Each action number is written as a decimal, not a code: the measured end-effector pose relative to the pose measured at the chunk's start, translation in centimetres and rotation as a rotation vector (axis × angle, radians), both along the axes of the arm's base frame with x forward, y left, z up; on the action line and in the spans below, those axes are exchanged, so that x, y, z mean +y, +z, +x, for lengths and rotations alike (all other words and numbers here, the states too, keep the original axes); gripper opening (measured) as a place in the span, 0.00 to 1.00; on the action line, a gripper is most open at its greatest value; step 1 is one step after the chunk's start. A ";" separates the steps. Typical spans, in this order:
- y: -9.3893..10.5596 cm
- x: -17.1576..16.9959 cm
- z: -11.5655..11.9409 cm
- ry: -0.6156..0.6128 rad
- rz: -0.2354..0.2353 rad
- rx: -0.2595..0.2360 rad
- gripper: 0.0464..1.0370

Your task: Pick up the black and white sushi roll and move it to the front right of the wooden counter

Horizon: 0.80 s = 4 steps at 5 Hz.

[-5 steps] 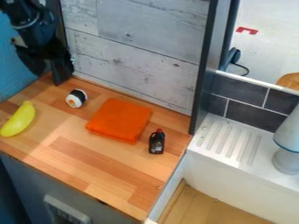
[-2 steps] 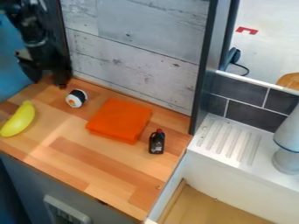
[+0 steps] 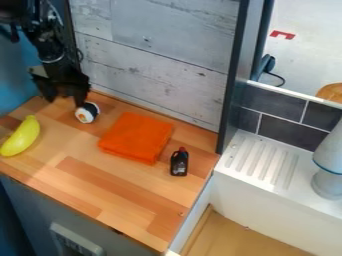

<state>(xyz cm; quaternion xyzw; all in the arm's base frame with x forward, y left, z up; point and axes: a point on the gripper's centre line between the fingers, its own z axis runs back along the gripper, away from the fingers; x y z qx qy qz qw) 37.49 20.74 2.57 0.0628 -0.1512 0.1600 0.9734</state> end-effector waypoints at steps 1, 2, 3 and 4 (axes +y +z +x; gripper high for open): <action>-0.7 0.3 0.9 -0.006 -0.008 -0.001 0.96; -0.7 0.3 2.1 -0.012 -0.013 -0.014 0.96; -0.6 -0.9 3.0 -0.050 -0.011 -0.019 0.96; -1.3 -1.9 3.5 -0.064 -0.032 -0.019 0.96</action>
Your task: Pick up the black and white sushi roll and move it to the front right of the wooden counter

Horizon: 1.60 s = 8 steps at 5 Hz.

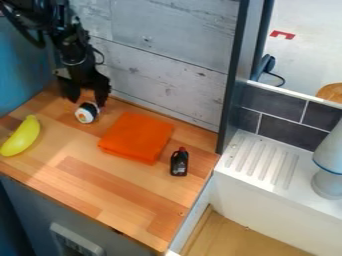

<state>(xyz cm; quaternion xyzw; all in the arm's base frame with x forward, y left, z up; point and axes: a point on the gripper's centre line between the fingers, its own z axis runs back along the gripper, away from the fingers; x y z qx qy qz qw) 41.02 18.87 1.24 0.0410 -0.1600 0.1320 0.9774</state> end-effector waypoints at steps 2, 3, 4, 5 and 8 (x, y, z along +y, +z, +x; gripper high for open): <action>-1.0 -1.2 0.2 -0.033 -0.011 0.028 0.68; -1.1 -1.2 0.1 -0.037 -0.014 0.032 0.51; -1.1 -1.4 0.0 -0.042 -0.020 0.041 0.44; -1.4 -1.8 -0.3 -0.049 -0.043 0.043 0.42; 5.5 -10.9 -4.3 -0.215 -0.135 -0.061 0.41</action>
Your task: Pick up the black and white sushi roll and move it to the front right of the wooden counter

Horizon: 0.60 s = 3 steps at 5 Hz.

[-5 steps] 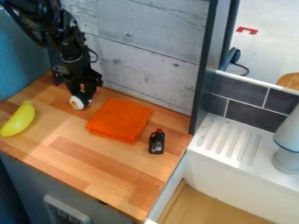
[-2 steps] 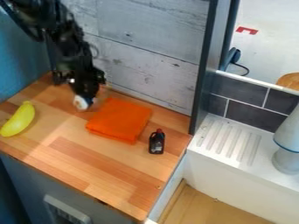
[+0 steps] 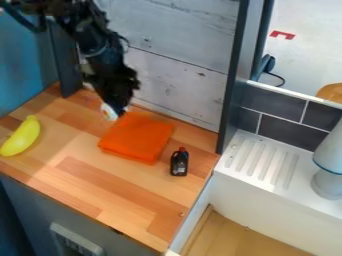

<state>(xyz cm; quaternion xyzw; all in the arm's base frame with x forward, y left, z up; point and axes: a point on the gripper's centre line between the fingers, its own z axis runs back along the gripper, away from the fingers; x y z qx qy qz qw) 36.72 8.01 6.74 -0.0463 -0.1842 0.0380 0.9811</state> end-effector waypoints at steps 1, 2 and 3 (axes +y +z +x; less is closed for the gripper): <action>-0.6 -4.6 -3.2 -0.112 -0.013 0.028 0.41; -1.9 -8.3 -4.8 -0.210 -0.010 0.054 0.41; -2.7 -9.4 -5.7 -0.238 -0.013 0.070 0.41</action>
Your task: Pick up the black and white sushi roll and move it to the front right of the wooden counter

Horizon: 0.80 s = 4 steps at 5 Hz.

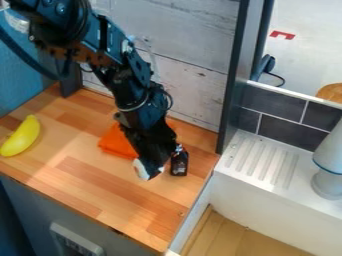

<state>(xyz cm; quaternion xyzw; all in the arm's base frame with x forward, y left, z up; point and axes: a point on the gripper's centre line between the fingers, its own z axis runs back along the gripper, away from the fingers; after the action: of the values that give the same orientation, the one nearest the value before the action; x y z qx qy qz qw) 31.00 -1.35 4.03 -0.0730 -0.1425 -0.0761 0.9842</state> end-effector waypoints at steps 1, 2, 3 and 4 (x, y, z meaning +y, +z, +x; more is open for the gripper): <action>-0.4 -0.6 -0.4 -0.024 0.006 0.001 0.41; -1.1 -0.9 -0.5 -0.052 0.012 0.013 0.41; -2.2 -1.2 -0.3 -0.090 0.003 0.014 0.41; -3.7 -1.4 -0.4 -0.129 0.001 0.032 0.41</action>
<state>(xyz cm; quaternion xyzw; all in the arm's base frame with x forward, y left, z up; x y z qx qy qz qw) 30.60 -2.72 0.30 -0.0826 -0.1218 -0.1383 0.9794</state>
